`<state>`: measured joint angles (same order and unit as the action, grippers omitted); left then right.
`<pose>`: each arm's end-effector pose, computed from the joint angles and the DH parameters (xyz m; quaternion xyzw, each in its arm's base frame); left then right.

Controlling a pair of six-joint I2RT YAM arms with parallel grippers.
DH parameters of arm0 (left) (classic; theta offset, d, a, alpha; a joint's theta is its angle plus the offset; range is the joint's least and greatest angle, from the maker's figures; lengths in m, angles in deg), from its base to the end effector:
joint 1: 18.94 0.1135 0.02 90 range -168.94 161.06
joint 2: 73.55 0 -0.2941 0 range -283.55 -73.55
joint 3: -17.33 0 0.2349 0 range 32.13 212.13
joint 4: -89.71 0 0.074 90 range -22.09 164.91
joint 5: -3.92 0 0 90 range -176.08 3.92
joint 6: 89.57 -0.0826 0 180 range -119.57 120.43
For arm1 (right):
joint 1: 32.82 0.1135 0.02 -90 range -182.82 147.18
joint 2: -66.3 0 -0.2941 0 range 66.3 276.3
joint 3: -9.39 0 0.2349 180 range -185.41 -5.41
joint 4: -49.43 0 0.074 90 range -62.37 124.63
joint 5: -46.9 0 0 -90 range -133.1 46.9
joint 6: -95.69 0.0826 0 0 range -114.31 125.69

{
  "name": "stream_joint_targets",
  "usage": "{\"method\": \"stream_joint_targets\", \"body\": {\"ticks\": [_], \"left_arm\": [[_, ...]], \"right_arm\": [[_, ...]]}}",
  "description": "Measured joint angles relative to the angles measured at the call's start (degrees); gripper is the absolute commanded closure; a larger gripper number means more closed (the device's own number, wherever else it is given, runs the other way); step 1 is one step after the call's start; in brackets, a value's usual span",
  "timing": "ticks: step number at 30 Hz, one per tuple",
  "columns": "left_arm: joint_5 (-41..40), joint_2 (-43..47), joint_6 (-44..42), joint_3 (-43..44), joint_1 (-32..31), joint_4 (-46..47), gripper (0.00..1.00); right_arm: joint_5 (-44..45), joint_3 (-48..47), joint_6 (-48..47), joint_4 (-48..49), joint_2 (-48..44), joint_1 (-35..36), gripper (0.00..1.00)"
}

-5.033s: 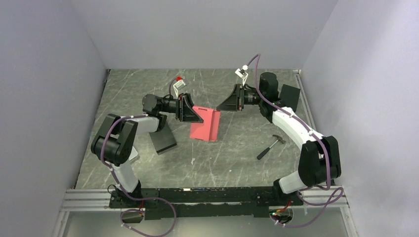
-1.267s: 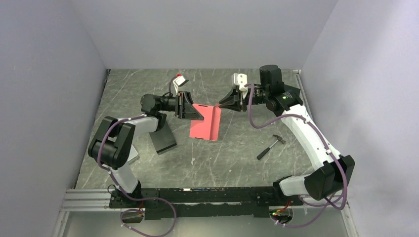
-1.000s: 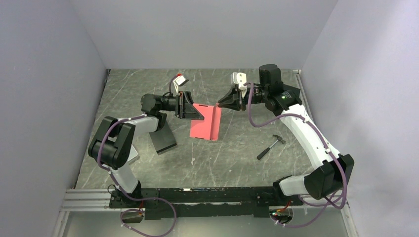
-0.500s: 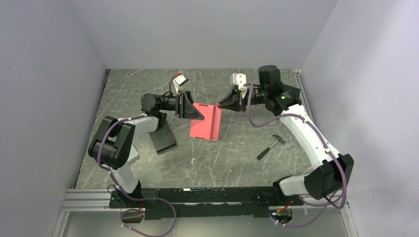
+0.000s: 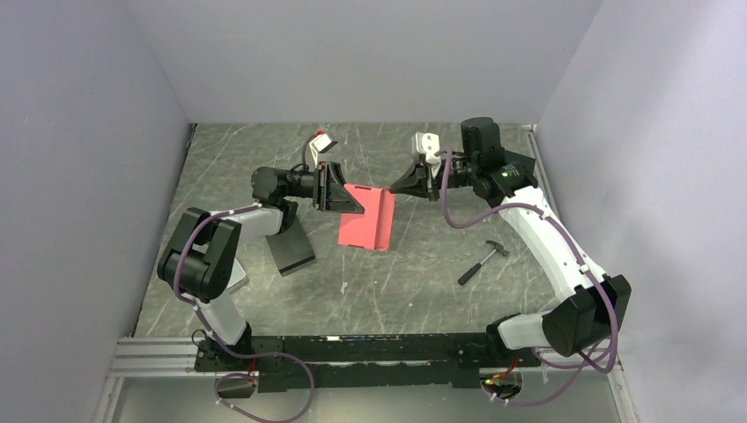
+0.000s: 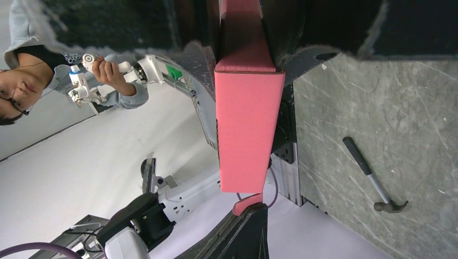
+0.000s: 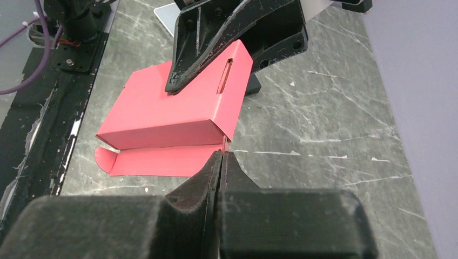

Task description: Fold the paper box

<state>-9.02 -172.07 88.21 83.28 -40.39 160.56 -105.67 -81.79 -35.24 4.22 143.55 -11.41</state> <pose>0.2816 -0.1971 0.3352 0.2826 0.5923 -0.7312 0.1861 0.2328 0.1700 0.3987 -0.6034 0.5055 0.3750 0.4897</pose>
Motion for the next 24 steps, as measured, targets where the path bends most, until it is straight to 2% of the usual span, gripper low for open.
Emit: {"method": "stream_joint_targets", "body": {"ticks": [7, 24], "left_arm": [[-0.7, -1.2, 1.4, 0.2, 0.2, 0.1, 0.96], [-0.8, -3.8, 4.4, 1.3, 0.8, 0.1, 0.96]], "right_arm": [[1.9, 0.0, -1.1, -0.4, 0.0, 0.2, 1.0], [15.1, -2.2, -5.9, -3.6, 0.0, 5.3, 1.0]]}}
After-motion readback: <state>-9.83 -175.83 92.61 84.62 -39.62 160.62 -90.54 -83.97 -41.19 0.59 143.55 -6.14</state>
